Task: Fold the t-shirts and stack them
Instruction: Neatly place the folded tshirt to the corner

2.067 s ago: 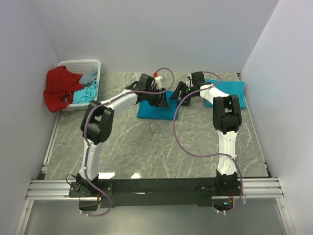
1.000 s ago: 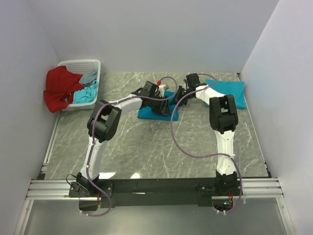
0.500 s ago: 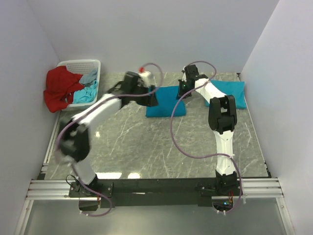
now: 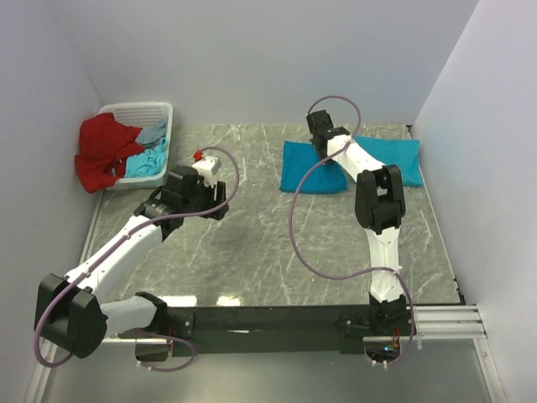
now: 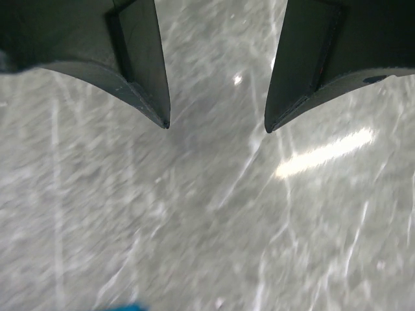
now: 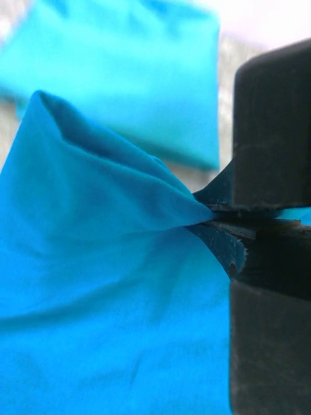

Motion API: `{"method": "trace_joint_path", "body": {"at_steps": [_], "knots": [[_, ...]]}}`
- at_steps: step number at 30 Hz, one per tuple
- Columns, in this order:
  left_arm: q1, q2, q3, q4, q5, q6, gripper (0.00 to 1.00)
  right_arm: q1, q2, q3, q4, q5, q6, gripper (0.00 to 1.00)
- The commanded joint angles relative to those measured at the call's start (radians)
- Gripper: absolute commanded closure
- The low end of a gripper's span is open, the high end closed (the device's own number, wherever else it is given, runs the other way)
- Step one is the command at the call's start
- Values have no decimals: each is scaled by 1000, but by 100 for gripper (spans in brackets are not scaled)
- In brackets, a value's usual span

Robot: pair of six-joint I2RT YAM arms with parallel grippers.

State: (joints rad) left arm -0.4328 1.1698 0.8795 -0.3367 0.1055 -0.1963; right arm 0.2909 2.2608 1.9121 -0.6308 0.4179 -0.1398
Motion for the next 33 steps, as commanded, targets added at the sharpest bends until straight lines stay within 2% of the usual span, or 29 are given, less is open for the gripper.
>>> {"method": "trace_joint_path", "body": {"at_steps": [1,22,33], "knots": [[3,-59,-4,27,-64,52,34,-4,-132,-19,101,214,-109,100],[20,-88,-16,21,-9,77,35,-67,-262,-127,296,338,-340,100],[20,-82,-14,18,-6,80,35,-98,-297,-137,316,315,-363,100]]}}
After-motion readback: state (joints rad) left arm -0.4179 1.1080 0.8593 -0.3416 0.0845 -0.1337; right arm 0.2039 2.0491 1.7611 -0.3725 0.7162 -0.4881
